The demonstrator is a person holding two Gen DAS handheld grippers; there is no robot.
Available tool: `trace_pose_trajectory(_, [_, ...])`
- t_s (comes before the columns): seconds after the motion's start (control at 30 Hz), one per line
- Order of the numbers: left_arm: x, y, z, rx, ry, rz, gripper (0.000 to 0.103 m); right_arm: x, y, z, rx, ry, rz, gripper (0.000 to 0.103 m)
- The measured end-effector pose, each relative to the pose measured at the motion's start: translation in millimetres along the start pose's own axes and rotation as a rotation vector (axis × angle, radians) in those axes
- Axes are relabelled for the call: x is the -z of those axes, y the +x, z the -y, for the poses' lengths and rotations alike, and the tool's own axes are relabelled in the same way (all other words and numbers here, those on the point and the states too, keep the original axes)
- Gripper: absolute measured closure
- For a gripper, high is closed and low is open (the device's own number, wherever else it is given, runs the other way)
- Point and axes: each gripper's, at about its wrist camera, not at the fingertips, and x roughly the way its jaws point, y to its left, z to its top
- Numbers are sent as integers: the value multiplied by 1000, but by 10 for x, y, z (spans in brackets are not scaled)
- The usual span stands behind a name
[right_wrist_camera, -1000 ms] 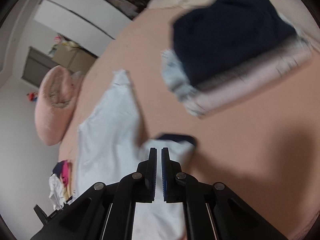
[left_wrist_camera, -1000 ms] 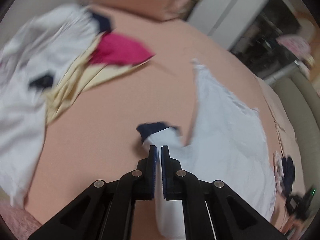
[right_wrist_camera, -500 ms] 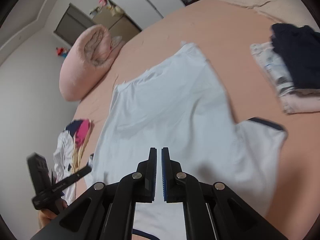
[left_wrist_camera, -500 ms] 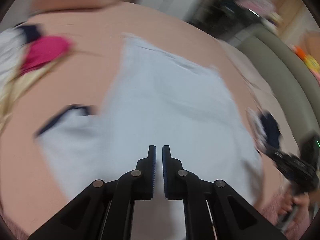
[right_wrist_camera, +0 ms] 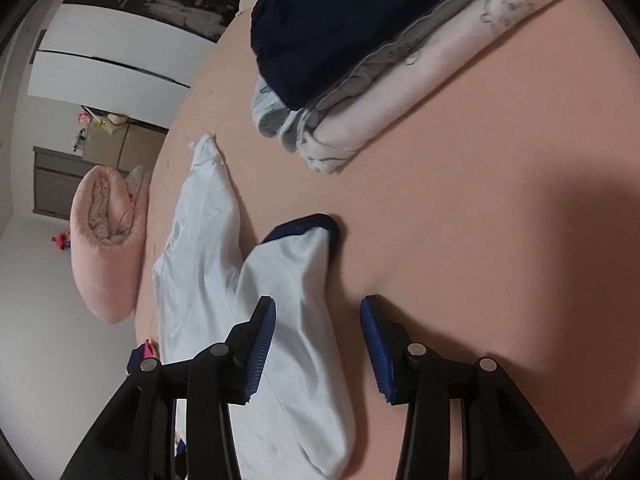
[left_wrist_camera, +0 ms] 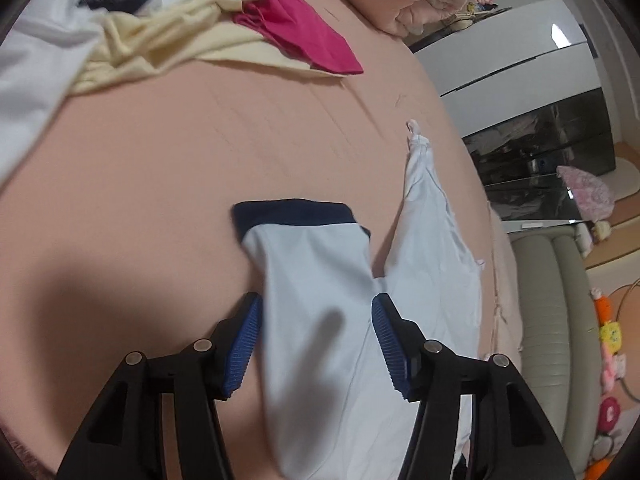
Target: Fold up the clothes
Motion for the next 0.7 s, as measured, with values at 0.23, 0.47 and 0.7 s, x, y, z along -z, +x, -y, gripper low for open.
trace_pose_trajectory(0.23, [-35, 54, 117, -27, 86, 10, 102, -90, 147, 56, -89, 71, -6, 62])
trace_pose_trajectory(0.47, [36, -164, 605, -62, 325, 35, 102, 7, 97, -402, -145, -134, -19, 101])
trace_pose_trajectory(0.7, [509, 53, 1419, -95, 668, -29, 102, 341, 247, -1076, -131, -356, -70, 100])
